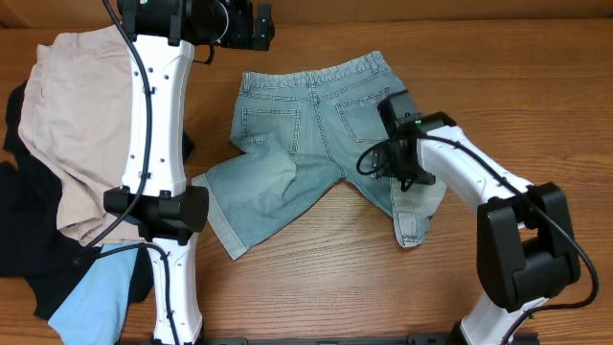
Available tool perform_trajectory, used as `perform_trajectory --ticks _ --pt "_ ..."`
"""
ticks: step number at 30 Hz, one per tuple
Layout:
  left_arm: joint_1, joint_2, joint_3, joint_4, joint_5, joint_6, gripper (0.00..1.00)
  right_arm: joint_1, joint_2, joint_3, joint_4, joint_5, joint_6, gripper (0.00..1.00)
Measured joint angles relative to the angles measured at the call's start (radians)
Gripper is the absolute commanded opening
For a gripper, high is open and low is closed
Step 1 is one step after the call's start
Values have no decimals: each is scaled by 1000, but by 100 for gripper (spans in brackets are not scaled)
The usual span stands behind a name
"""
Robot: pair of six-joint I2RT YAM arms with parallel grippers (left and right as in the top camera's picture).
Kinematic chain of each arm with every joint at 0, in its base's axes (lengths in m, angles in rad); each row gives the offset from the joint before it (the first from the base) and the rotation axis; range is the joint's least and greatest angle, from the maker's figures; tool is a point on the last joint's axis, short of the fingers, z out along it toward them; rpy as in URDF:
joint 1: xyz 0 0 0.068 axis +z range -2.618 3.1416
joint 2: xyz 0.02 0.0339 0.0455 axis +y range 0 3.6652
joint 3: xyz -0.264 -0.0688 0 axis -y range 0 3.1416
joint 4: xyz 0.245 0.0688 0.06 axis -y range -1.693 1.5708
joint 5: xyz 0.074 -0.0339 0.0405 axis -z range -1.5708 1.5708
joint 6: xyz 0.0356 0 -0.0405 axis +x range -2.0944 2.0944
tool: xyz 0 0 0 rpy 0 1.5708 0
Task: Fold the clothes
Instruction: 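Grasp the right leg hem of the shorts with the right gripper and pull right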
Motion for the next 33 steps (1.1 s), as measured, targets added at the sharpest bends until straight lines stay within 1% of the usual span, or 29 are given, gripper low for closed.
perform_trajectory --ticks 1,2,3,5,6,8,9,12,14,17,21,27,30,33 --pt "0 0 0 0 -1 0 100 0 0 -9 10 0 4 75" --pt "0 0 0 -2 -4 0 100 0 0 -17 17 0 10 68" --pt "0 0 0 -5 -4 0 100 0 0 -23 23 0 11 60" --pt "0 0 0 -14 -16 0 100 0 0 -31 31 0 19 39" --pt "0 0 0 -18 -23 0 100 0 0 -34 29 0 22 26" --pt "0 0 0 -29 -40 0 100 0 0 -38 28 10 26 8" --pt "0 0 0 -34 -47 0 100 0 0 -38 24 16 32 5" --pt "0 0 0 -36 -67 0 100 -4 0 -37 -7 43 64 4" --pt "0 0 0 -36 -75 0 100 -16 0 -31 -57 53 74 4" --pt "0 0 0 -36 -82 0 100 -60 -13 -14 -122 61 84 4" --pt "0 0 0 -36 -86 0 100 -157 -95 11 -204 64 101 4" --pt "0 0 0 -36 -87 0 100 -362 -283 37 -344 39 113 4" --pt "0 0 0 -35 -87 0 100 -458 -312 39 -409 16 116 4" --pt "0 0 0 -35 -89 0 100 -533 -311 34 -423 -19 117 4"
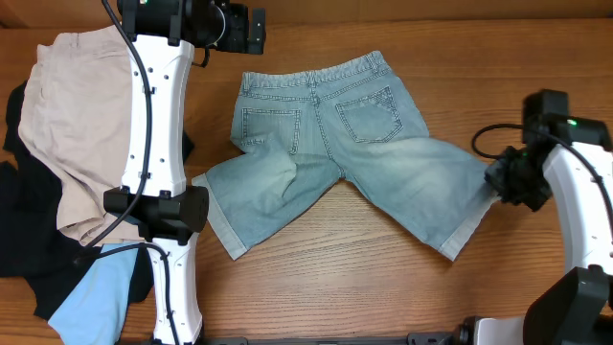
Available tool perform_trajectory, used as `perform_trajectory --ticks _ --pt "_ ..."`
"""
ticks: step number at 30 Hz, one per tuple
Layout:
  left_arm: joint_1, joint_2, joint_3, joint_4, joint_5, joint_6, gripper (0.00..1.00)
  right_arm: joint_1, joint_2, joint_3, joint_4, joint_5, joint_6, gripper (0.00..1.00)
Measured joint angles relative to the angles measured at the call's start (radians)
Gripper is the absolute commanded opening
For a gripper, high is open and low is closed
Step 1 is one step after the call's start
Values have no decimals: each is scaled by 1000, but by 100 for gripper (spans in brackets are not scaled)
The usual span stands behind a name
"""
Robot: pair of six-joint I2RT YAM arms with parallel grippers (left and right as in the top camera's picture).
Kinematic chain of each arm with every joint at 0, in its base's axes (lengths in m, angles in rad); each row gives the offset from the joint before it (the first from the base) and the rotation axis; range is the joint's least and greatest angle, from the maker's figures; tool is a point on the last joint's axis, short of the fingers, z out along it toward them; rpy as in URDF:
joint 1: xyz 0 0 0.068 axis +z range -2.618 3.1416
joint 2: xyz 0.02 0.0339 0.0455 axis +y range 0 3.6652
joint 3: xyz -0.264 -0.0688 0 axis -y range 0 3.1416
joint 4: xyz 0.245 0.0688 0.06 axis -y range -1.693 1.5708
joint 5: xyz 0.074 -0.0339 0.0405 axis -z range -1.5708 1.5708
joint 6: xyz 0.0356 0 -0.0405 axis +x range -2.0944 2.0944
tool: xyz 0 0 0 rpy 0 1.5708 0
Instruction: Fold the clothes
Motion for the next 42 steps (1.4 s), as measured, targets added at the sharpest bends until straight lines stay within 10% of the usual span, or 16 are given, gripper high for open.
perform_trajectory --ticks 16,19,23,25,42 --pt "0 0 0 0 -1 1 100 -135 1 -210 -8 -143 23 11" --pt "0 0 0 0 -1 1 100 -135 1 -212 -2 -146 29 23" --pt "0 0 0 0 -1 2 100 -136 1 -212 9 -146 7 70" --pt "0 0 0 8 -1 3 100 -135 1 -211 7 -150 -17 79" --pt "0 0 -152 105 0 3 100 192 25 -92 226 -333 -257 84"
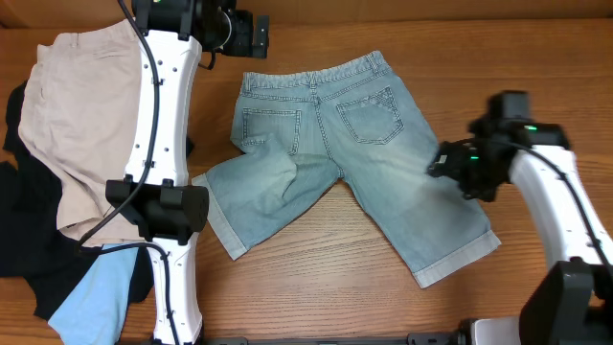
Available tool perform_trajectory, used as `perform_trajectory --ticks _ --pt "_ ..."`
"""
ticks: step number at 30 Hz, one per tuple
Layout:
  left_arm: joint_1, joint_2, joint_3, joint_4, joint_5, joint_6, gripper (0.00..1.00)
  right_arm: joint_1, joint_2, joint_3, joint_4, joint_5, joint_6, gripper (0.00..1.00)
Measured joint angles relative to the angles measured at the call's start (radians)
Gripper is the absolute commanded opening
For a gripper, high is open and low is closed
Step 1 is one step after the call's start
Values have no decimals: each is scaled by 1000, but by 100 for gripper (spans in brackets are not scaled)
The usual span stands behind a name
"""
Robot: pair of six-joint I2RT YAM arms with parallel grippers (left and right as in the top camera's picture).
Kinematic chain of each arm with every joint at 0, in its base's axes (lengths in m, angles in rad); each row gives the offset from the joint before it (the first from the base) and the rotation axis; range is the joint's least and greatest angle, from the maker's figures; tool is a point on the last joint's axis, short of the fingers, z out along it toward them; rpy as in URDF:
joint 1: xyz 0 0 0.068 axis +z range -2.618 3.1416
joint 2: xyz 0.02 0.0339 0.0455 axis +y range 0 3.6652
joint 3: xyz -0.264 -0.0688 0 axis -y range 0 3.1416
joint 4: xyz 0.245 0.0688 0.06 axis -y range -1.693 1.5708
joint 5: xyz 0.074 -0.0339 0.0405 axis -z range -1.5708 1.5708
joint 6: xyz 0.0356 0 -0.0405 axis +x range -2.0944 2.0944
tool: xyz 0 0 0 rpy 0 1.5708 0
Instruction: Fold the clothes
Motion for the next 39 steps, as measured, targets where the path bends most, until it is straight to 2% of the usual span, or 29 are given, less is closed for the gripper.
perform_trajectory --ticks 9,23,32,39 --pt "0 0 -15 21 0 0 100 137 204 0 35 2 66 84" --pt "0 0 -16 27 0 0 100 126 327 11 25 64 172 84" --pt "0 0 -16 27 0 0 100 6 365 41 25 -57 225 84" --pt "-16 0 -16 43 -3 0 100 -183 362 58 177 -88 222 83"
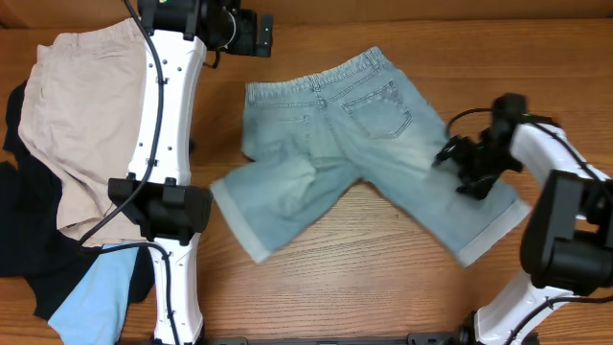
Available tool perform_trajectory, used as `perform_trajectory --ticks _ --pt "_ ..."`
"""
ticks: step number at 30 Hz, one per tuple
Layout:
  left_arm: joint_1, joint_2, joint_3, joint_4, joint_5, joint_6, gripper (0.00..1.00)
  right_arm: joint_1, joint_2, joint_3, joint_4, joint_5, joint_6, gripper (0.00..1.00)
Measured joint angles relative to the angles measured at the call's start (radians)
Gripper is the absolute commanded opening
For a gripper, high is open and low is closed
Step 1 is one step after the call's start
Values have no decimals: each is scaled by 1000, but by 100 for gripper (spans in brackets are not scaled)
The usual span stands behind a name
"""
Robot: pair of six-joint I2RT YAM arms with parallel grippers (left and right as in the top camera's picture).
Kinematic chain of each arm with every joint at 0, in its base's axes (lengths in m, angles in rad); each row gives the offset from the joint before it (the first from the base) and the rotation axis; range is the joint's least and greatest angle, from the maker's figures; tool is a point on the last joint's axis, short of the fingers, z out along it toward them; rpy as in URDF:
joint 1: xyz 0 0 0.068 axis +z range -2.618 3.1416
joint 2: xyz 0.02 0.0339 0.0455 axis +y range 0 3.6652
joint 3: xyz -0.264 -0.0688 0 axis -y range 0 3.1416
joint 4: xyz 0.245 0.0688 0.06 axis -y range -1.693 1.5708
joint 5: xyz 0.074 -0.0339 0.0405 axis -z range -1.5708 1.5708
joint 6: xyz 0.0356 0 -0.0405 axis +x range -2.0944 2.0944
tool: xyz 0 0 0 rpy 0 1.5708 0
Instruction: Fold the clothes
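Light-blue denim shorts (335,144) lie spread flat on the wooden table, back pockets up and waistband at the far side. One leg points to the lower left, the other to the lower right. My right gripper (454,163) sits on the outer edge of the right leg and appears shut on the denim there. At the far edge my left gripper (257,34) hangs just left of the waistband, apart from the shorts. Its jaws are too dark to read.
A pile of clothes fills the left side: a beige garment (77,115), black cloth (19,240) and a light-blue piece (91,297). The left arm's white links (158,144) stand between the pile and the shorts. The right arm's base stands at the front right.
The whole pair of shorts has shifted a little to the right, its right hem now further right and higher. My right gripper stays at the outer edge of the right leg. The left arm barely moved.
At first the right leg was folded up short, with my right gripper over it. Then the gripper stood far to the right and the leg lay stretched out flat. Later the gripper was at the leg's outer edge, and now the shorts lie slightly further right.
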Motion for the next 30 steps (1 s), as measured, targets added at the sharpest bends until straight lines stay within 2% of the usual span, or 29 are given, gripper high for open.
perform_trajectory --ticks 5,10,13,20,23,28,30 --pt "-40 0 -2 29 0 0 100 -86 2 5 185 22 -44 83" --pt "-98 0 -39 78 -1 4 100 -103 27 39 248 44 -114 83" --pt "-138 0 -88 124 -1 27 100 -103 57 97 200 45 -150 84" --pt "-190 0 -215 201 -35 87 100 -105 122 326 -119 22 -210 87" --pt "-180 0 -286 231 -56 100 86 -97 101 428 -199 -14 -248 87" --pt "-157 0 -398 261 -70 127 47 -48 3 435 -262 -28 -264 87" --pt "-150 0 -445 274 -75 140 27 -14 -32 439 -286 -35 -269 87"
